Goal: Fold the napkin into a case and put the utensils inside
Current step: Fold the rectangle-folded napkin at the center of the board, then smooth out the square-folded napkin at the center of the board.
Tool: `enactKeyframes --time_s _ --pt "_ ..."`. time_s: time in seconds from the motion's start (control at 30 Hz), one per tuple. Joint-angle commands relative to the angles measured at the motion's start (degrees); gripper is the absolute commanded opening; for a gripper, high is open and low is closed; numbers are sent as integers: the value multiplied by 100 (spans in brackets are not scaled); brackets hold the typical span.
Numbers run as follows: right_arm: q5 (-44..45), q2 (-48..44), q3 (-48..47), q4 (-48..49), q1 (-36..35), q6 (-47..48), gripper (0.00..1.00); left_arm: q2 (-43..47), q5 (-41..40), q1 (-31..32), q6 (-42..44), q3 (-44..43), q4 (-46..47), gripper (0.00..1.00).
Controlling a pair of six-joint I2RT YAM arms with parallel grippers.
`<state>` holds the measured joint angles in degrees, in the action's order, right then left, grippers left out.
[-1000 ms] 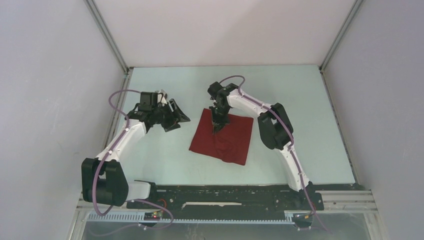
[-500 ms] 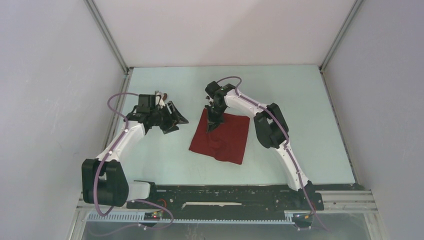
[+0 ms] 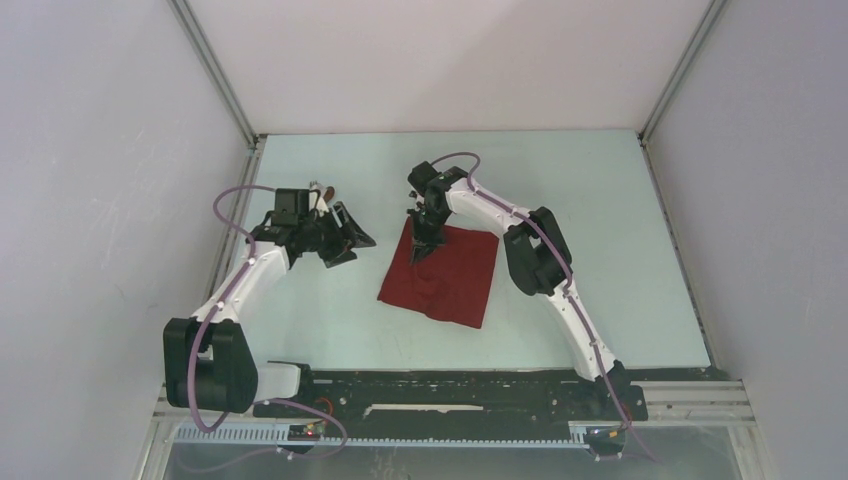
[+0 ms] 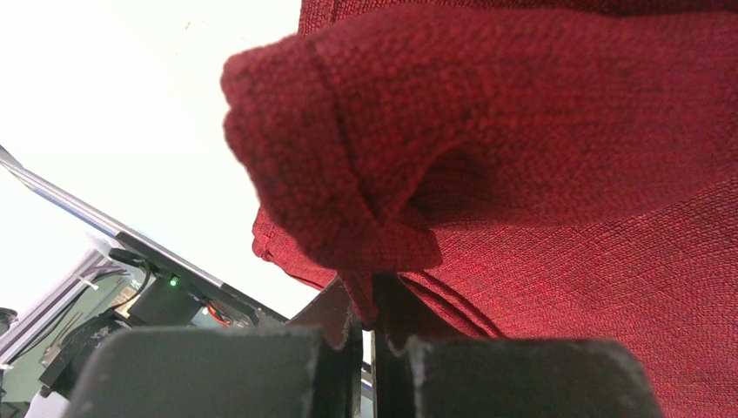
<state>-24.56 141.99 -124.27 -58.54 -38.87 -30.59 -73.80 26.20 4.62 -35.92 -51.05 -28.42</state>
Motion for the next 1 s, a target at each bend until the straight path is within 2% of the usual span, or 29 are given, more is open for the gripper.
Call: enactKeyframes --time_s 0.0,0.1,0.2,0.27,0.33,0.47,0.6,0.83,0.97 --pt "-133 76 -285 -13 36 -112 2 164 133 -75 148 47 140 67" --pt "-358 80 -377 29 33 -54 32 168 139 -76 152 83 176 67" --pt "-684 -252 -593 -53 16 36 56 166 103 -75 172 148 205 67" --pt "-517 -871 -161 -104 48 51 65 138 99 -76 230 165 149 68" --pt "-357 -1756 718 195 103 139 72 129 83 -73 303 203 127 68" --pt "-335 -3346 2582 760 557 273 78 -119 171 -63 494 171 65 68" --pt "-1276 -4116 4574 2277 867 276 80 -448 167 92 573 25 17 67" --pt "-1443 -3611 5339 3821 734 152 87 -1126 149 415 418 74 184 68" --pt "-1511 -3283 5516 4118 727 -38 87 -1145 -52 556 141 298 445 67"
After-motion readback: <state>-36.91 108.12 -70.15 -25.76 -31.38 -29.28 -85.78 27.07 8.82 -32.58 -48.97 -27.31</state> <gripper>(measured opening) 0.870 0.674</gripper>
